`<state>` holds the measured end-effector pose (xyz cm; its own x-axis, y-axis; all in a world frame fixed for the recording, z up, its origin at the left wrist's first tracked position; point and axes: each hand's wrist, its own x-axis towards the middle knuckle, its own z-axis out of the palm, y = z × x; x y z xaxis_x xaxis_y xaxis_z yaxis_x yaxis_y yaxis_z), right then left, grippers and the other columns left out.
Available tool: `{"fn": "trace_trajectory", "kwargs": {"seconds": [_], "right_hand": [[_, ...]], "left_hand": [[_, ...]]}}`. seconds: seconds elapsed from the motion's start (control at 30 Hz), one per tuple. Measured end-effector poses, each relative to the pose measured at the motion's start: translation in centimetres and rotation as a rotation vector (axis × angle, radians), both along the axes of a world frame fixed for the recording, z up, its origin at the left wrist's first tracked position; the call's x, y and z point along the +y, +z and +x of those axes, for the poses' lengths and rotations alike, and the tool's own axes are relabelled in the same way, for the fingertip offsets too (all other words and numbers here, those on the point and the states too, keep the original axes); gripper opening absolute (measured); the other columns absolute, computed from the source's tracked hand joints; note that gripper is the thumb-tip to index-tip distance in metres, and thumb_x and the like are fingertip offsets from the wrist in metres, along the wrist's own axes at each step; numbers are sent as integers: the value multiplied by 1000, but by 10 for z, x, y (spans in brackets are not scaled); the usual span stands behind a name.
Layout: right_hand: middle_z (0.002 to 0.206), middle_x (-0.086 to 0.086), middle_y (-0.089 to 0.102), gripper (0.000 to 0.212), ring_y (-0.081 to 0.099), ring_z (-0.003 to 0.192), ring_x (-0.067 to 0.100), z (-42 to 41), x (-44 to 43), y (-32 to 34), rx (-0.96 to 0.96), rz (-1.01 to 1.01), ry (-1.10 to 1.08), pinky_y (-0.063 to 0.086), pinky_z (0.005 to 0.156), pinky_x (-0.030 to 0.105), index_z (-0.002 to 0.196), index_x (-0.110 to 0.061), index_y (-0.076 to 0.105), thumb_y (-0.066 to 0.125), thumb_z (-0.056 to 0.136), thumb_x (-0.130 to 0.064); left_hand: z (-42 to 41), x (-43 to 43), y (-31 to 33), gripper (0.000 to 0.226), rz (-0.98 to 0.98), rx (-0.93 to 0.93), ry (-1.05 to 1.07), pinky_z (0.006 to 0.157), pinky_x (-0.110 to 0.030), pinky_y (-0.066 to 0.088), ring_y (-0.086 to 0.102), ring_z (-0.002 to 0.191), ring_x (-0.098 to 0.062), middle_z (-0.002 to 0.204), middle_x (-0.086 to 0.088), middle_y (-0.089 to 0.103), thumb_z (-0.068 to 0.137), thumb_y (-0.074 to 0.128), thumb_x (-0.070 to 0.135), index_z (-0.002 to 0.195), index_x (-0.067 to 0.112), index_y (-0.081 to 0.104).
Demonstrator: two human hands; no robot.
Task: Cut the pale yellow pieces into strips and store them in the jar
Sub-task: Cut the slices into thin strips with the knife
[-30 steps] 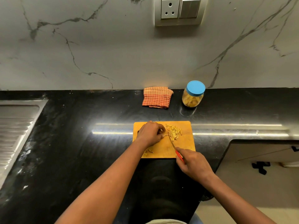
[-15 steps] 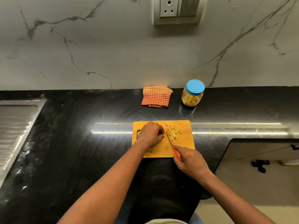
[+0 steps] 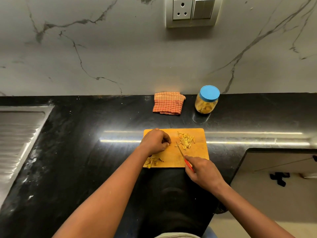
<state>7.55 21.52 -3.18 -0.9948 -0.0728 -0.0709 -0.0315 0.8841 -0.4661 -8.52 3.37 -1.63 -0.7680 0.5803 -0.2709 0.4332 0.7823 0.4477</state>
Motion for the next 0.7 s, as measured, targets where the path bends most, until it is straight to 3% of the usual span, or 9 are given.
{"fn": "trace_trajectory", "kwargs": {"seconds": [0.23,0.43,0.7], "right_hand": [[112,-6,68,46,64,95,13,13,0,0,-26,1,132,53,80,30,138,-28,50,43,95,-45],[112,-5,69,47,65,93,14,12,1,-2,1,0,70,54,78,31,137,-26,53,45,94,-45],[110,-6,69,49,65,93,12,20,-27,-5,7,-18,234,54,78,30,137,-27,51,40,93,-47]], "left_hand": [[-5,-20,-1,14,26,57,149,73,-27,44,53,88,-8,95,7,66,88,65,24,97,30,74],[-9,-41,3,15,47,65,196,69,-23,41,53,79,-5,97,10,71,86,66,24,98,28,74],[-4,-54,8,13,75,-7,190,65,-23,45,55,73,-3,95,12,70,83,70,28,95,29,74]]}}
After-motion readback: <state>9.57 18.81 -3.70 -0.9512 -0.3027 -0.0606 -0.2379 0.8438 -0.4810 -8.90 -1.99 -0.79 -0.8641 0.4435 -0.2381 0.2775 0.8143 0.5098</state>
